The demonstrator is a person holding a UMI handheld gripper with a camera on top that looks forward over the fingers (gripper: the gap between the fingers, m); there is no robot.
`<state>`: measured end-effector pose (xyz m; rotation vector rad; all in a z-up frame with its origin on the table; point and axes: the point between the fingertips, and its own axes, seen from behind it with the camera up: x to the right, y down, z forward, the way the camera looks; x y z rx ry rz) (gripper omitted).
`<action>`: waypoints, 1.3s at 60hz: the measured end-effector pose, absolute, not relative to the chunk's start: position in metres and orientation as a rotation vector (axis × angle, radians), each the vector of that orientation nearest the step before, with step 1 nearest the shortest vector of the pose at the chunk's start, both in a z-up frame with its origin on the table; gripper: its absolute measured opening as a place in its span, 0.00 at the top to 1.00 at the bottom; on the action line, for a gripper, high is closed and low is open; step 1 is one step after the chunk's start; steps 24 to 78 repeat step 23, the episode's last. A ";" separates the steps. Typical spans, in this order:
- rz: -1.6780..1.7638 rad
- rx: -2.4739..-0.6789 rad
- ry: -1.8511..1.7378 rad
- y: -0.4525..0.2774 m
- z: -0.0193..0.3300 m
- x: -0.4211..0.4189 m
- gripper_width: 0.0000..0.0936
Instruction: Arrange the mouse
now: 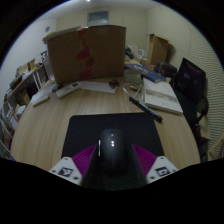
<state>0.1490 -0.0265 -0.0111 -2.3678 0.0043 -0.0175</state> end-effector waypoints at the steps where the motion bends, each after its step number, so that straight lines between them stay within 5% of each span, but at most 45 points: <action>1: -0.031 -2.376 0.009 -0.030 -0.009 0.149 0.13; 2: -0.039 -2.375 0.014 -0.030 -0.008 0.151 0.07; 23: -0.103 -2.268 0.178 -0.116 0.099 0.117 0.14; 78: -0.103 -2.268 0.178 -0.116 0.099 0.117 0.14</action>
